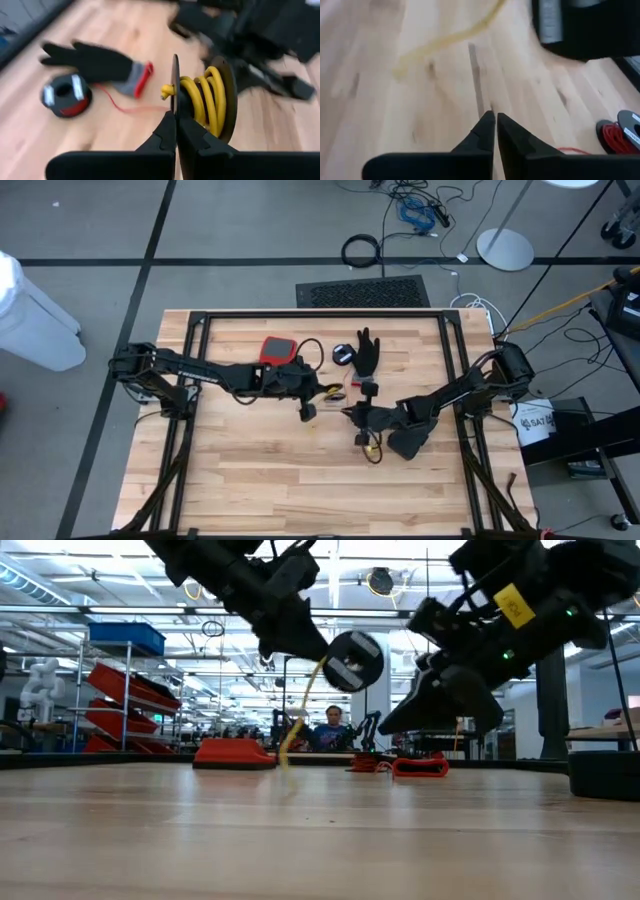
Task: Coil cords
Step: Uncoil the yellow wire from the spool
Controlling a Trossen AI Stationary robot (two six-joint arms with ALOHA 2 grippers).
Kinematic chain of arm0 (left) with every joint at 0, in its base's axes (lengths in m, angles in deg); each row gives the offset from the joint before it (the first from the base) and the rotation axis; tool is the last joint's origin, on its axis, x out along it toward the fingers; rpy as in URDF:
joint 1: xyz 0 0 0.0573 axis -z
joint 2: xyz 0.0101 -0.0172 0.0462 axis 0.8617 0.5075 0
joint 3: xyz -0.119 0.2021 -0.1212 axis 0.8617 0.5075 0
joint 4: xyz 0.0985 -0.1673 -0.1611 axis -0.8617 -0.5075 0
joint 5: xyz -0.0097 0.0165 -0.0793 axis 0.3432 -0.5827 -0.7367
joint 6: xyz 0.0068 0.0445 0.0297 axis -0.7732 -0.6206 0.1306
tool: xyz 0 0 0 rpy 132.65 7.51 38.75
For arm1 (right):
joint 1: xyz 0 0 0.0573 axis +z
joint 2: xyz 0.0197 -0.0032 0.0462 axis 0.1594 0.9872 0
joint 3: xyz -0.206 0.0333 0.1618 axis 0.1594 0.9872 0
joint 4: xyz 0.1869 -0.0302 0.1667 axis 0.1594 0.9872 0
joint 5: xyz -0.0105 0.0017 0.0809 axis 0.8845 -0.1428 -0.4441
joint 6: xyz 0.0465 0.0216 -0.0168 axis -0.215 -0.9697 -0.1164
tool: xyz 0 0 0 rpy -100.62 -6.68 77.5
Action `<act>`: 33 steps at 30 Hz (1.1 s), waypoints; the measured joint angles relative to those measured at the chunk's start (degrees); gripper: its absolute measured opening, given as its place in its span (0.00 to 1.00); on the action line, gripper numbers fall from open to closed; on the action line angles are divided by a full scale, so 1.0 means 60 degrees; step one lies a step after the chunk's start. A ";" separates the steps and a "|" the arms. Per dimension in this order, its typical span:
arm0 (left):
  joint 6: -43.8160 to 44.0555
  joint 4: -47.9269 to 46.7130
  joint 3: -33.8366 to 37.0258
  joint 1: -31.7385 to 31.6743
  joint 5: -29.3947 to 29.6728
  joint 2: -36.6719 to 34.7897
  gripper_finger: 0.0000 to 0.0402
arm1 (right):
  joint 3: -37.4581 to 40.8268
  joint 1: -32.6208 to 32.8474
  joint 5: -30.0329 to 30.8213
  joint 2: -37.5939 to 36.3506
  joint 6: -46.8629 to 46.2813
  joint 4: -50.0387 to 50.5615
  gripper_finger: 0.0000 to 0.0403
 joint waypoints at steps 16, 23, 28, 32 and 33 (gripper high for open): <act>-0.0121 0.2981 0.0000 0.0202 0.1575 0.0000 0.00 | 0.0808 -0.0261 -0.0063 0.0000 0.0434 -0.4516 0.19; -0.0302 0.3305 -0.0004 0.0322 0.1823 0.0000 0.00 | 0.0805 -0.0666 -0.0475 0.0000 0.0105 -0.4803 0.22; -0.0316 0.3491 -0.0004 0.0324 0.1840 0.0000 0.00 | 0.0808 -0.0825 -0.0779 0.0000 0.0017 -0.5188 0.22; -0.0463 0.3624 -0.0004 0.0328 0.1891 0.0000 0.00 | 0.0808 -0.0872 -0.0801 0.0000 -0.0041 -0.5444 0.22; -0.0463 0.3687 -0.0004 0.0328 0.1893 0.0000 0.00 | 0.0808 -0.0876 -0.0796 0.0000 -0.0065 -0.5475 0.22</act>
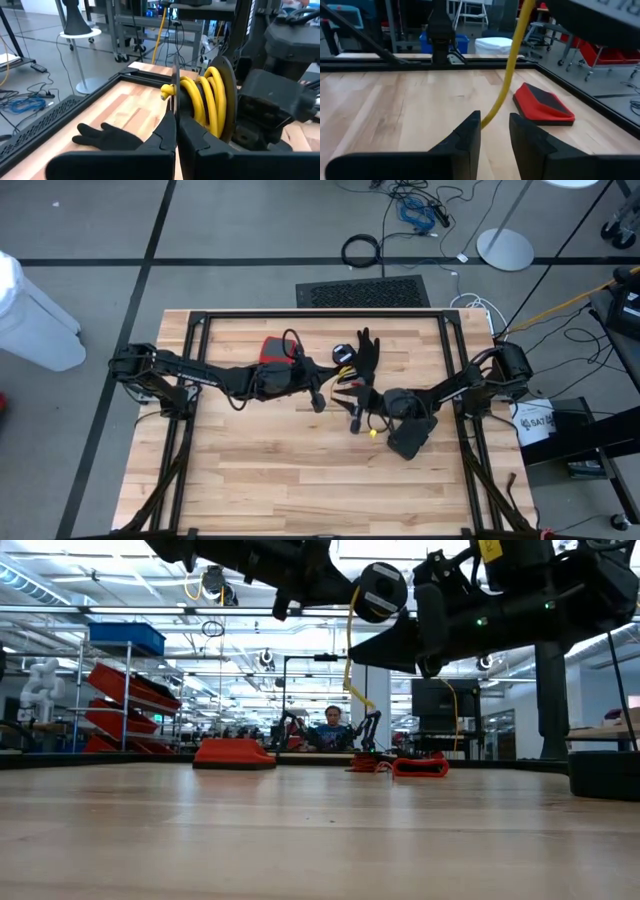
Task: Coil cords
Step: Uncoil the yellow wire from the spool
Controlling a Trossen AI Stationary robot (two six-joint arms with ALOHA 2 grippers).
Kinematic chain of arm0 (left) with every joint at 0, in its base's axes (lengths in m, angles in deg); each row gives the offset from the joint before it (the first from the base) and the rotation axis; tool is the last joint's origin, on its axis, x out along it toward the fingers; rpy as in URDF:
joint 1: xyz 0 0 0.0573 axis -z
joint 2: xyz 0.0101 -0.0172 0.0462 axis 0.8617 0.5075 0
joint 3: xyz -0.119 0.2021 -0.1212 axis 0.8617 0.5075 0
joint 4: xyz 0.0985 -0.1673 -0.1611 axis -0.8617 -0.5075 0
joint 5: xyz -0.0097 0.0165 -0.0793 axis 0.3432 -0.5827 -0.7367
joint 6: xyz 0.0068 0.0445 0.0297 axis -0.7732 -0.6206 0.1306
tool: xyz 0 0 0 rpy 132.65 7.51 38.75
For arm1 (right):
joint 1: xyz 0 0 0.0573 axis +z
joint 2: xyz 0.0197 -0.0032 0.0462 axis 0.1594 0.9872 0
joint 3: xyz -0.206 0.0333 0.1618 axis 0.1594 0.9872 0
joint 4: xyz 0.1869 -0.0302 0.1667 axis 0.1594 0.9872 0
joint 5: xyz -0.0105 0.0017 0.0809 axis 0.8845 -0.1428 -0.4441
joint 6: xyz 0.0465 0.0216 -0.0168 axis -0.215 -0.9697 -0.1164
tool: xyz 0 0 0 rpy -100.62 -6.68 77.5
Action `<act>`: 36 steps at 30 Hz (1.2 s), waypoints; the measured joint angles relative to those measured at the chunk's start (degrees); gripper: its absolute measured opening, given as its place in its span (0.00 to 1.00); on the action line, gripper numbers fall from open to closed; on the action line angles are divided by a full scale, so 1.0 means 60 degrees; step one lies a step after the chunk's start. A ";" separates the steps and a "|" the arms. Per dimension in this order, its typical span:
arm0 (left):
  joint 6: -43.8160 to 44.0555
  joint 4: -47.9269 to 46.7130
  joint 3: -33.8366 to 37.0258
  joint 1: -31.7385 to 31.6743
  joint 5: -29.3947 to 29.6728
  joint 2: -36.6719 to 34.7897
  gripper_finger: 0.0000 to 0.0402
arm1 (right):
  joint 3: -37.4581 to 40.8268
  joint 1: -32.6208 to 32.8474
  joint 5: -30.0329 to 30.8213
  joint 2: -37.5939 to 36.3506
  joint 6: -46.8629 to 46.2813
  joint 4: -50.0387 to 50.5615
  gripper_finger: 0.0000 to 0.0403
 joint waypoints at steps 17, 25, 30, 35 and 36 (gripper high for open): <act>-0.0055 0.0427 -0.0004 0.0040 0.0004 0.0000 0.00 | -0.0572 -0.0211 -0.0211 0.0004 -0.0073 -0.0008 0.10; -0.0913 -0.0468 -0.0004 0.0040 0.0851 0.0000 0.00 | -0.0572 0.0044 -0.0149 0.0007 -0.0125 0.0165 0.01; -0.1348 -0.1723 -0.0004 0.0040 0.1849 0.0000 0.00 | -0.0572 0.0220 -0.0154 0.0011 -0.0095 -0.0319 0.01; -0.1327 -0.2472 -0.0004 0.0071 0.2111 0.0000 0.00 | -0.0572 0.0339 0.0458 0.0011 0.0102 -0.0390 0.00; -0.1326 -0.2516 -0.0004 0.0095 0.2128 0.0000 0.00 | -0.0572 0.0338 0.0673 0.0011 0.0116 -0.0268 0.00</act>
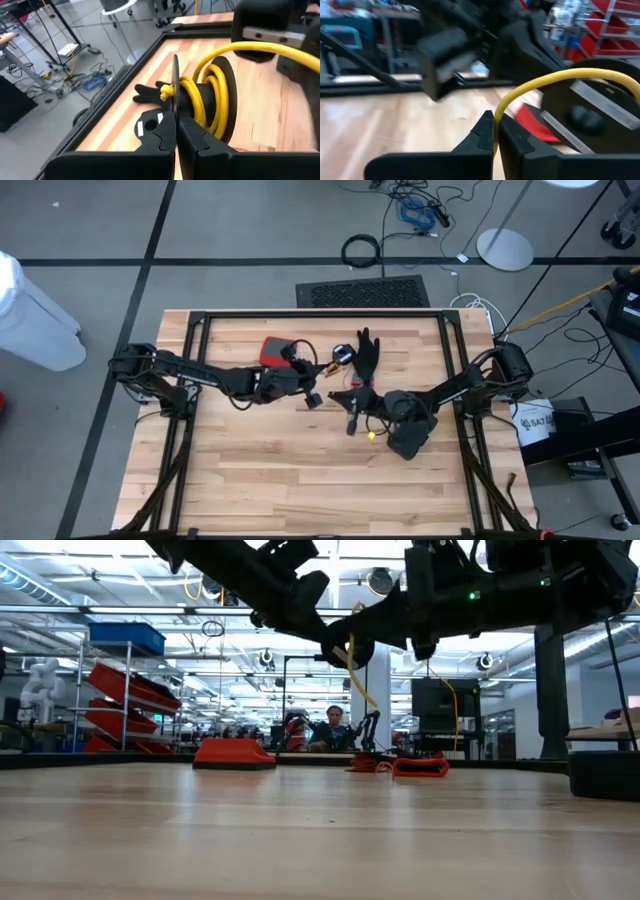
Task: Coil cords
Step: Uncoil the yellow wire from the spool
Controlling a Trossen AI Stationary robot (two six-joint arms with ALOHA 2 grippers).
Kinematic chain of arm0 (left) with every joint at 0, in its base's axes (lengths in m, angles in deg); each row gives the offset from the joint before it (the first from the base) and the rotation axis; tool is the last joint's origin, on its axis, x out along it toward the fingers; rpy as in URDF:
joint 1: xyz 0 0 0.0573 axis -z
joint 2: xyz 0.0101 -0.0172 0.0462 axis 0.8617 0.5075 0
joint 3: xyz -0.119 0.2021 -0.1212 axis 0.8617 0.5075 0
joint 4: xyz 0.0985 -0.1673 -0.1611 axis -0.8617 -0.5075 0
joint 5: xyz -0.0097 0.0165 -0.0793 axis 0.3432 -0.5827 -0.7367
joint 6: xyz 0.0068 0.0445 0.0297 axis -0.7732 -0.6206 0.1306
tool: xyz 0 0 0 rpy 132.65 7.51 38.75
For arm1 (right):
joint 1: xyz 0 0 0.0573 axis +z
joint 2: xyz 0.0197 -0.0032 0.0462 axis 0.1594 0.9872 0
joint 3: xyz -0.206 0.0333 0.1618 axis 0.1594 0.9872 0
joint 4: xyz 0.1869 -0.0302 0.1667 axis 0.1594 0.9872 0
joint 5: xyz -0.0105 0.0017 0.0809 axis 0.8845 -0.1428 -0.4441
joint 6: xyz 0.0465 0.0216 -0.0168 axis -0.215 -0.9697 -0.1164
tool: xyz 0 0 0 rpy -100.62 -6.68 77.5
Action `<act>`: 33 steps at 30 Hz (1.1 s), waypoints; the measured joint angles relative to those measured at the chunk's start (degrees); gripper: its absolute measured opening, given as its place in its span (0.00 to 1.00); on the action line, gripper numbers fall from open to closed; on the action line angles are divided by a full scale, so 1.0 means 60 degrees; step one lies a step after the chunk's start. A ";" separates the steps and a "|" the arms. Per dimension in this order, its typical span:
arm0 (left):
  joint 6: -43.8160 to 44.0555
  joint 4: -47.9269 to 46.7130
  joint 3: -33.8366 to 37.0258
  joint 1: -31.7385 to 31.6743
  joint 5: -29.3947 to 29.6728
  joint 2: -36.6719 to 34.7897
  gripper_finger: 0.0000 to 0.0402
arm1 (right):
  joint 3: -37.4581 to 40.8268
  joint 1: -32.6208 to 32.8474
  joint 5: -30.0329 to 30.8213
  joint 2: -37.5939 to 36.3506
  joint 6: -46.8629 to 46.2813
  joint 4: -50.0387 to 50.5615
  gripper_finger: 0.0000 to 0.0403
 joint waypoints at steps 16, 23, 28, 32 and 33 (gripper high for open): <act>-0.0015 0.0161 0.0007 0.0258 0.0138 0.0000 0.00 | 0.0000 -0.0002 -0.0178 0.0000 -0.2224 0.3246 0.00; -0.0376 0.0177 0.0007 0.0258 0.0752 0.0000 0.00 | 0.0000 0.0345 -0.2804 0.0000 -0.2466 0.2757 0.00; -0.0503 -0.0112 0.0007 0.0255 0.1077 0.0000 0.00 | 0.0000 0.0754 -0.4158 0.0000 -0.2159 0.1698 0.00; -0.0494 -0.0598 0.0007 0.0258 0.1079 0.0000 0.00 | 0.0000 0.1139 -0.4328 -0.0119 -0.1365 0.1073 0.00; -0.0465 -0.0742 0.0007 0.0258 0.1079 0.0000 0.00 | 0.0000 0.1201 -0.4186 -0.0209 -0.1254 0.1018 0.00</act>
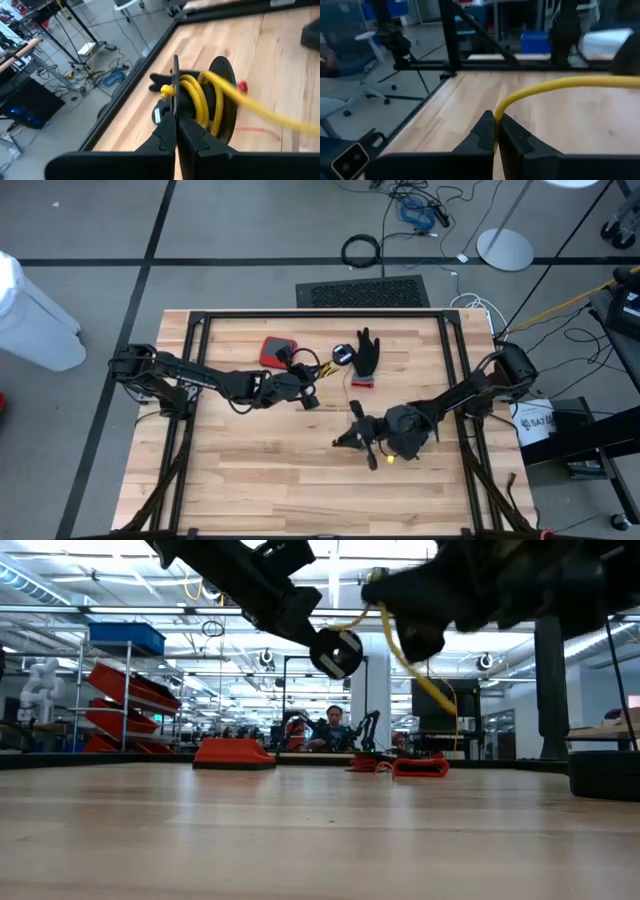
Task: Coil cords
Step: Uncoil the yellow wire from the spool
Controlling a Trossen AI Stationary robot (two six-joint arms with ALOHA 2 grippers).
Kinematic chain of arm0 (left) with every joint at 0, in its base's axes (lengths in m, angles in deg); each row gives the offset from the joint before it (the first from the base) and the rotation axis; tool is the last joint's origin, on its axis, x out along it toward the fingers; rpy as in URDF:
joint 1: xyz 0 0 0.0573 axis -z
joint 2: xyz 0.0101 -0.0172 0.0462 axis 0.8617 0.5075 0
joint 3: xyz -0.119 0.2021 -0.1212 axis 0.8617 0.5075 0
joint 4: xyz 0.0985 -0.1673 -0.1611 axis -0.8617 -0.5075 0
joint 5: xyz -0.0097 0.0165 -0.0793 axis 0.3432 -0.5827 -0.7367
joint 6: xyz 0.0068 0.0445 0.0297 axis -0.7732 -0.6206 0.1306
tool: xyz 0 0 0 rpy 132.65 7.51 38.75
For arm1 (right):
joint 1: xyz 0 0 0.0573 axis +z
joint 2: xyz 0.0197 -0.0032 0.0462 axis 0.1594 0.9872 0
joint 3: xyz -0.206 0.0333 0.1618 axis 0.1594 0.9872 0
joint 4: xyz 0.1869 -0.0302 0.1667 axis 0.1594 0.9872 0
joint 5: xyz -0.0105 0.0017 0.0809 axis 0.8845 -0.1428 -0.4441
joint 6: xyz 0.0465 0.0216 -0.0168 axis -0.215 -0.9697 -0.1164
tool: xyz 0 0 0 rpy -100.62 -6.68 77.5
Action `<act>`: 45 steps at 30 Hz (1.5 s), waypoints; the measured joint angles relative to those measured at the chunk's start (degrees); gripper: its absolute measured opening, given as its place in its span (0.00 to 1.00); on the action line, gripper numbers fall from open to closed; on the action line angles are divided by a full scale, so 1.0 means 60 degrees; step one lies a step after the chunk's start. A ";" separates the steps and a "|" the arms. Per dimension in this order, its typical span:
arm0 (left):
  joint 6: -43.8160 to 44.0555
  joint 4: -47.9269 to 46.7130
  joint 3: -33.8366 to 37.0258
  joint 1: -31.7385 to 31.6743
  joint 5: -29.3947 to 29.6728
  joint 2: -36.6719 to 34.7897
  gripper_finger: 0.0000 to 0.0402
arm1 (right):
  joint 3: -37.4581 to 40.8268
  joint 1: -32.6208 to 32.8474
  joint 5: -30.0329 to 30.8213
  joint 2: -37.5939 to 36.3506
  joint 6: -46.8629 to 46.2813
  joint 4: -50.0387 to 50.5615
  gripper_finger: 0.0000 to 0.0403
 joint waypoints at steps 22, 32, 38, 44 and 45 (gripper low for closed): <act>0.0050 -0.0463 0.0000 0.1013 -0.0086 0.0000 0.00 | -0.0004 0.0632 0.4580 -0.3320 -0.2291 0.8068 0.00; -0.0380 0.0592 -0.0004 0.0823 0.0221 0.0000 0.00 | 0.0000 0.0737 0.2014 -0.2226 -0.1305 0.5706 0.00; -0.0463 -0.0136 -0.0004 0.0626 0.0610 0.0000 0.00 | -0.0004 0.1095 0.1590 -0.2036 -0.0044 0.3860 0.00; -0.0453 -0.0744 -0.0004 0.0623 0.0637 0.0000 0.00 | 0.0000 0.1499 0.2169 -0.2604 0.0971 0.3484 0.00; -0.0452 -0.0856 -0.0004 0.0623 0.0637 -0.0003 0.00 | 0.0000 0.1575 0.2363 -0.2742 0.1116 0.3529 0.00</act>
